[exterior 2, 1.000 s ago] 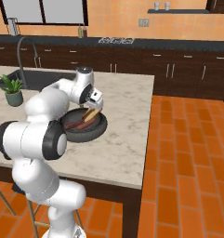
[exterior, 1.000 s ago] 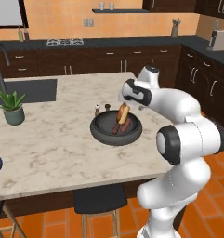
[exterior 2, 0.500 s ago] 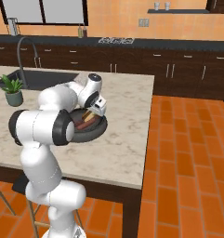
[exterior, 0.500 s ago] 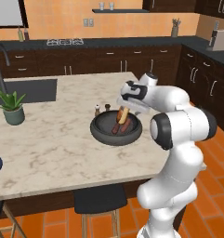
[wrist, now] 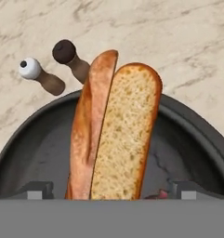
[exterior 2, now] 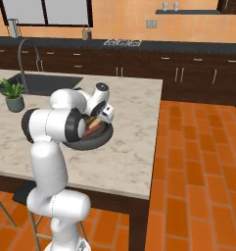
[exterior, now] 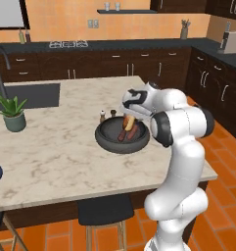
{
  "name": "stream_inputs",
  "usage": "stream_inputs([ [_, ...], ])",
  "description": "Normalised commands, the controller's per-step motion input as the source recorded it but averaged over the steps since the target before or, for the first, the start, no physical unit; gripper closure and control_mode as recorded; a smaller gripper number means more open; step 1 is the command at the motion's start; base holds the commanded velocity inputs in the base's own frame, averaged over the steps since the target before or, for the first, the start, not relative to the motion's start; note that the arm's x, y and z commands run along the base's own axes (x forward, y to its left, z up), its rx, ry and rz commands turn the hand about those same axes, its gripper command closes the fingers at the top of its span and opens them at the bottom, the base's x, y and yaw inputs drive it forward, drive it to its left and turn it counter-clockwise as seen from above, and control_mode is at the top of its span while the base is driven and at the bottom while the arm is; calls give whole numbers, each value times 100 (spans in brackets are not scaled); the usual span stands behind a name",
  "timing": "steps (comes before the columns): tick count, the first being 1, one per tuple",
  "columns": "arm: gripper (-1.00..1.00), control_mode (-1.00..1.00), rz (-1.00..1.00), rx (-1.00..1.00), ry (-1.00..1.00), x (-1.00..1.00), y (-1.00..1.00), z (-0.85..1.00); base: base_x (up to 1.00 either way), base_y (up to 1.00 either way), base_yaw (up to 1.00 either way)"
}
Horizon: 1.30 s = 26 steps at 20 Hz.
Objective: Place one bun and one sausage from the bowl on each plate.
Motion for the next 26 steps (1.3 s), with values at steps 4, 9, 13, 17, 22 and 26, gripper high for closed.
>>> stream_inputs([
  [4,-100,-100,-1,0,0,41,6,-28,0,0,0],
  [9,-100,-100,-2,0,0,24,1,-30,0,0,0],
  [13,-100,-100,-1,0,0,14,9,-27,0,0,0],
  [17,-100,-100,1,-3,-1,-4,8,-16,0,0,0],
  [22,-100,-100,0,-4,-1,-28,1,-7,0,0,0],
  [26,100,-100,0,-4,0,-9,3,-4,0,0,0],
])
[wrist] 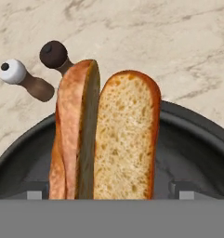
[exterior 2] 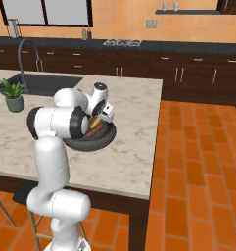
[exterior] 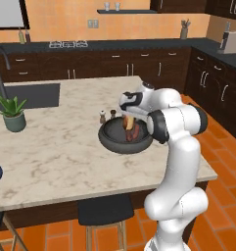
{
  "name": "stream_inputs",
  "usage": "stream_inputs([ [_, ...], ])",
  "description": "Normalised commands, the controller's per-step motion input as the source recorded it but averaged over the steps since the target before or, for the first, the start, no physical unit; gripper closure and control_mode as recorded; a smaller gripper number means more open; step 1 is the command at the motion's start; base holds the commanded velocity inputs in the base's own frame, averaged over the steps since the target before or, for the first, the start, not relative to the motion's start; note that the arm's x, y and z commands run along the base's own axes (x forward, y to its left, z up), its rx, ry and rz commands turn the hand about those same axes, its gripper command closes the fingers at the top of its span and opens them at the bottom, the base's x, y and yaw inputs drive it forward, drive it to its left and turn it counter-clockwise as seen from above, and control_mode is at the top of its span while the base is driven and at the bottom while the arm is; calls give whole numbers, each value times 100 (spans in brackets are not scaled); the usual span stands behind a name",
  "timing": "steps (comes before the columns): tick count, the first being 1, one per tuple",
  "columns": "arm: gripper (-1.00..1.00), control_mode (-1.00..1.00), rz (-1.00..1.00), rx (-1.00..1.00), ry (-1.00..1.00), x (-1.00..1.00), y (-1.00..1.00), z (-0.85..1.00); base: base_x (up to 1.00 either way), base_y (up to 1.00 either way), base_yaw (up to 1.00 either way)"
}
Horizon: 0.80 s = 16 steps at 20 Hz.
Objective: Place one bun and one sausage from the bowl on each plate.
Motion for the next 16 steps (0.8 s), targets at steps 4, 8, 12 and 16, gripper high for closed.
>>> stream_inputs([
  [4,100,-100,0,-3,0,0,3,-15,0,0,0],
  [8,100,-100,0,-1,0,-23,0,-13,0,0,0],
  [12,100,-100,0,0,0,-56,5,83,0,0,0],
  [16,100,-100,-2,-2,-1,-64,19,100,0,0,0],
])
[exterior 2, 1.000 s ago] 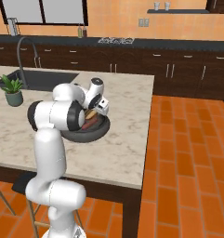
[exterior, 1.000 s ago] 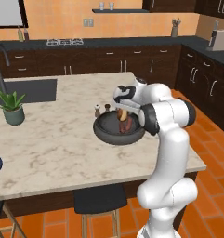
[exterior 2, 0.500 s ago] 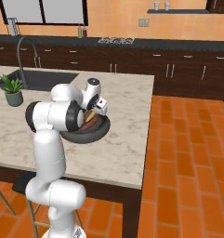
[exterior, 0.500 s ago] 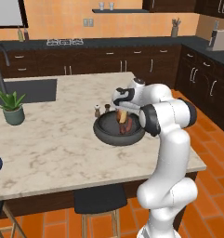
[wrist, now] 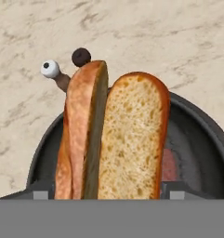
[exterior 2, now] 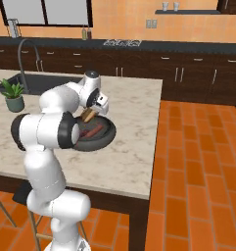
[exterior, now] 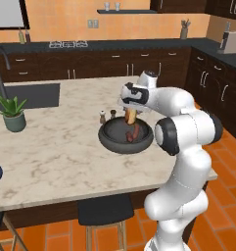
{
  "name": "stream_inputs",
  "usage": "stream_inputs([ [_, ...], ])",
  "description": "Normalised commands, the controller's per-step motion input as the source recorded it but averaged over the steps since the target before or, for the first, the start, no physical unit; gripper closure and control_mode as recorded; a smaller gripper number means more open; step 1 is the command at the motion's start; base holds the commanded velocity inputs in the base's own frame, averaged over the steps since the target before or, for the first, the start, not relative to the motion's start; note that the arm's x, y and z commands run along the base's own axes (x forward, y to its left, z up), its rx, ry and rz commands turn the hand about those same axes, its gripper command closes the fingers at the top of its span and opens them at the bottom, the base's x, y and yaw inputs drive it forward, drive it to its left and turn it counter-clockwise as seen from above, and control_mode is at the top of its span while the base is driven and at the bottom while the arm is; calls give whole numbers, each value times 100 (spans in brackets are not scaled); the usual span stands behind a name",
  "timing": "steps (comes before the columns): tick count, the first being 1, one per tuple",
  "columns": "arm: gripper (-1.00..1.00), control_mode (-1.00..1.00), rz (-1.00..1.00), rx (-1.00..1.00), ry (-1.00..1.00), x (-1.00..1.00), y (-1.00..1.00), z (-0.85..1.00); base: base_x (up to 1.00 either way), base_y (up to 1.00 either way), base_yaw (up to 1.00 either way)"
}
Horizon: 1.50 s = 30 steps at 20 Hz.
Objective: Place one bun and one sausage from the bowl on each plate.
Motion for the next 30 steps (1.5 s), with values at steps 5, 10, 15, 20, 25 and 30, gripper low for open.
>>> stream_inputs([
  [5,100,-100,0,-6,-2,-100,2,48,0,0,0],
  [10,100,100,1,-6,-5,-40,5,0,-60,16,11],
  [15,100,100,0,0,0,0,0,0,-80,100,15],
  [20,100,100,0,0,0,0,0,0,1,100,5],
  [25,100,100,0,0,0,0,0,0,13,100,0],
  [30,100,-100,0,0,2,17,40,12,22,60,0],
])
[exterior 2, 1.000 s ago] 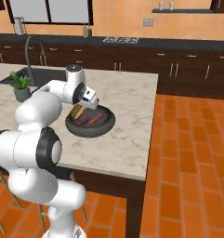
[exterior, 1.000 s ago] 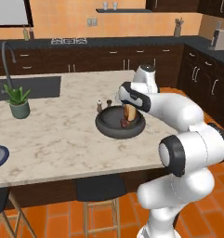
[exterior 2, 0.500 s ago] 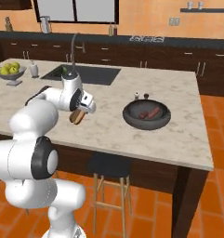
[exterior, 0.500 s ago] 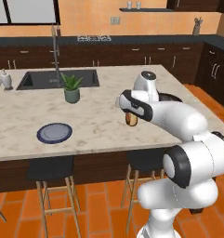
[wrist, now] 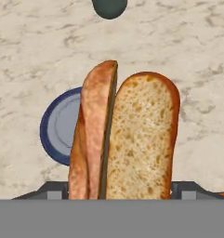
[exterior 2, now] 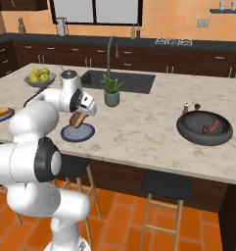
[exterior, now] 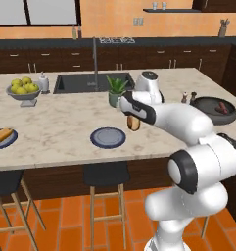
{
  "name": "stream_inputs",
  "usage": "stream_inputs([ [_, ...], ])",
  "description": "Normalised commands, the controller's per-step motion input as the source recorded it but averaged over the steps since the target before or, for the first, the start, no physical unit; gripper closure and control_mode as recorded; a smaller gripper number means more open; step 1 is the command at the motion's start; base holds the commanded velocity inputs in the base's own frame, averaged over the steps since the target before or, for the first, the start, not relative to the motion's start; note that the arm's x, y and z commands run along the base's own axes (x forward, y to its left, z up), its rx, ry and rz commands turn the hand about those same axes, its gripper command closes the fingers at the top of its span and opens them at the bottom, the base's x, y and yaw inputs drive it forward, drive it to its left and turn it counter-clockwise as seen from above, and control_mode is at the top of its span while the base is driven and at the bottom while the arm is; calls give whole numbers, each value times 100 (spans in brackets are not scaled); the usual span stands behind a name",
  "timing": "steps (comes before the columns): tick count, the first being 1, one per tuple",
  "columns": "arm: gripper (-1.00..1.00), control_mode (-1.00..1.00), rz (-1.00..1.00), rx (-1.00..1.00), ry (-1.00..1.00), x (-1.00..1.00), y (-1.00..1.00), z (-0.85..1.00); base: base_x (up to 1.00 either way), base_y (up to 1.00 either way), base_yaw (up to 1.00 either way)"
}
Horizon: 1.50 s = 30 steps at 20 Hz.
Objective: Place one bun and one sausage from the bowl on each plate.
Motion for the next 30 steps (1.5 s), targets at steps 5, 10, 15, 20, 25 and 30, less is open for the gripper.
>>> stream_inputs([
  [5,100,-100,-6,1,18,89,69,-21,0,0,0],
  [10,100,-100,0,-2,17,27,15,-56,0,0,0],
  [15,100,-100,0,-1,7,14,3,-71,0,0,0],
  [20,100,-100,0,0,1,48,16,-47,0,0,0],
  [25,-100,-100,0,0,2,23,18,-40,0,0,0],
  [30,-100,-100,0,0,0,0,0,-3,0,0,0],
])
